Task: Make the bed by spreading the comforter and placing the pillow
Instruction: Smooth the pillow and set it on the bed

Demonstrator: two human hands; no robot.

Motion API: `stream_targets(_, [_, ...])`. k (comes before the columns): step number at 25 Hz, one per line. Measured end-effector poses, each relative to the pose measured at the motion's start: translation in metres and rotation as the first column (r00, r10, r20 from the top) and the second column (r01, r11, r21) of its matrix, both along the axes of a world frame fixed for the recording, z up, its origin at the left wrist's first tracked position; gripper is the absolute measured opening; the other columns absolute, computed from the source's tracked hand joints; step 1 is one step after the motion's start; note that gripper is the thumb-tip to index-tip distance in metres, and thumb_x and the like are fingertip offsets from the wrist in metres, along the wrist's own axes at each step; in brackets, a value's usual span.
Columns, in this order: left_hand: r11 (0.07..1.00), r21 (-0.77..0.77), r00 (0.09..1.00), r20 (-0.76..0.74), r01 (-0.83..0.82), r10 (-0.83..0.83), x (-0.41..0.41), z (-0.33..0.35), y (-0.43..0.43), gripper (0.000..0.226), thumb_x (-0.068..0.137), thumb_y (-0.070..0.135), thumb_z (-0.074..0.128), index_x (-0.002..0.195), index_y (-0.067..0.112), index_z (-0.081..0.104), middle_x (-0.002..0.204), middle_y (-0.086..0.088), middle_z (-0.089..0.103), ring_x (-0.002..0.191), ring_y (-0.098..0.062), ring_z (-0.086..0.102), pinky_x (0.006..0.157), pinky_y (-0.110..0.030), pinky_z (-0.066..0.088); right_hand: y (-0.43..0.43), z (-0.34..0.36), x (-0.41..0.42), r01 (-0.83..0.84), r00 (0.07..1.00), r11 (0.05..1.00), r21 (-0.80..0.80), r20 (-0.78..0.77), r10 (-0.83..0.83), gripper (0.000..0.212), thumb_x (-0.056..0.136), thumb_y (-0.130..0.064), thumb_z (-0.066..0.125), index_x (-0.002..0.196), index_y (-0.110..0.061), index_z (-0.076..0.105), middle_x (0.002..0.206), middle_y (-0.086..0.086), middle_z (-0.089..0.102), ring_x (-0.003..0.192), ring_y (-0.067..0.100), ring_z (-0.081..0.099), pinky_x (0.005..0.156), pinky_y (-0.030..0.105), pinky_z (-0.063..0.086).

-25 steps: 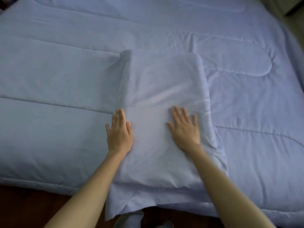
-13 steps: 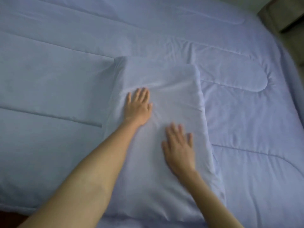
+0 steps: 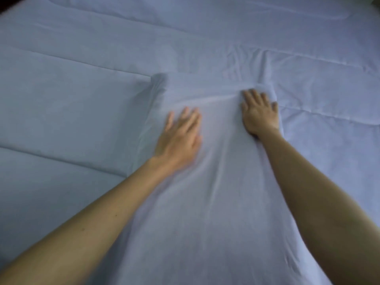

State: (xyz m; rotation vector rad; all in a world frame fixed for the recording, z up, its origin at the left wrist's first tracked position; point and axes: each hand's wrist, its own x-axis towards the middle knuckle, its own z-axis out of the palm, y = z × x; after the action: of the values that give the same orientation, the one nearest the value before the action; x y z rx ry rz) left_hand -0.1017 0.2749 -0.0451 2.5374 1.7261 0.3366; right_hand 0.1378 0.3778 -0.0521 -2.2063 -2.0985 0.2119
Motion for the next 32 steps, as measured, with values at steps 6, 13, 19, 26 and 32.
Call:
stream_targets(6, [0.973, -0.232, 0.992, -0.121, 0.018, -0.048, 0.042, -0.013, 0.120, 0.057, 0.100, 0.042, 0.020, 0.152, 0.020, 0.013, 0.162, 0.003, 0.009, 0.149, -0.016, 0.007, 0.118, -0.049, 0.005, -0.047, 0.010, 0.008, 0.330, 0.908, 0.942, -0.058, -0.253, -0.334, 0.052, 0.099, -0.044, 0.025, 0.149, -0.036, 0.014, 0.141, 0.026, 0.039, 0.122, 0.046, 0.046, 0.102, 0.047, 0.037])
stream_targets(13, [0.813, -0.329, 0.846, 0.069, -0.480, 0.528, -0.027, -0.018, 0.141, 0.066, 0.090, 0.061, 0.027, 0.150, 0.035, 0.017, 0.159, -0.007, 0.019, 0.142, -0.036, 0.027, 0.111, -0.051, 0.026, -0.076, 0.002, 0.023, 0.366, 0.820, 0.921, -0.133, -0.422, -0.387, 0.071, 0.087, -0.066, 0.039, 0.148, -0.038, 0.015, 0.144, 0.011, 0.047, 0.127, 0.036, 0.047, 0.105, 0.041, 0.034])
stream_targets(19, [0.577, -0.592, 0.624, 0.154, -0.563, 0.766, -0.059, -0.010, -0.023, 0.082, 0.085, 0.072, 0.035, 0.138, 0.010, 0.040, 0.136, -0.024, 0.051, 0.124, -0.042, 0.049, 0.103, -0.045, 0.037, -0.159, 0.023, 0.026, 0.317, 0.612, 0.885, -0.340, -0.640, -0.465, 0.072, 0.076, -0.066, 0.059, 0.132, -0.021, 0.049, 0.123, 0.000, 0.061, 0.110, 0.022, 0.057, 0.096, 0.036, 0.044])
stream_targets(26, [0.558, -0.614, 0.590, 0.178, -0.559, 0.787, -0.061, -0.003, -0.176, 0.073, 0.081, 0.073, 0.044, 0.129, 0.017, 0.045, 0.118, -0.020, 0.064, 0.108, -0.041, 0.059, 0.089, -0.043, 0.045, -0.295, 0.052, 0.016, 0.232, 0.409, 0.838, -0.494, -0.732, -0.545, 0.053, 0.086, -0.043, 0.062, 0.131, -0.023, 0.042, 0.121, -0.001, 0.054, 0.095, 0.011, 0.056, 0.076, 0.024, 0.042])
stream_targets(32, [0.626, -0.528, 0.652, 0.169, -0.574, 0.739, -0.091, -0.004, -0.251, 0.040, 0.099, 0.037, 0.037, 0.130, 0.015, 0.048, 0.121, -0.022, 0.062, 0.105, -0.043, 0.060, 0.087, -0.047, 0.050, -0.392, 0.067, 0.046, -0.057, 0.567, 0.728, -0.684, -0.622, -0.540, 0.102, 0.053, -0.061, 0.081, 0.139, -0.034, 0.032, 0.134, -0.011, 0.051, 0.112, 0.001, 0.054, 0.084, 0.020, 0.046])
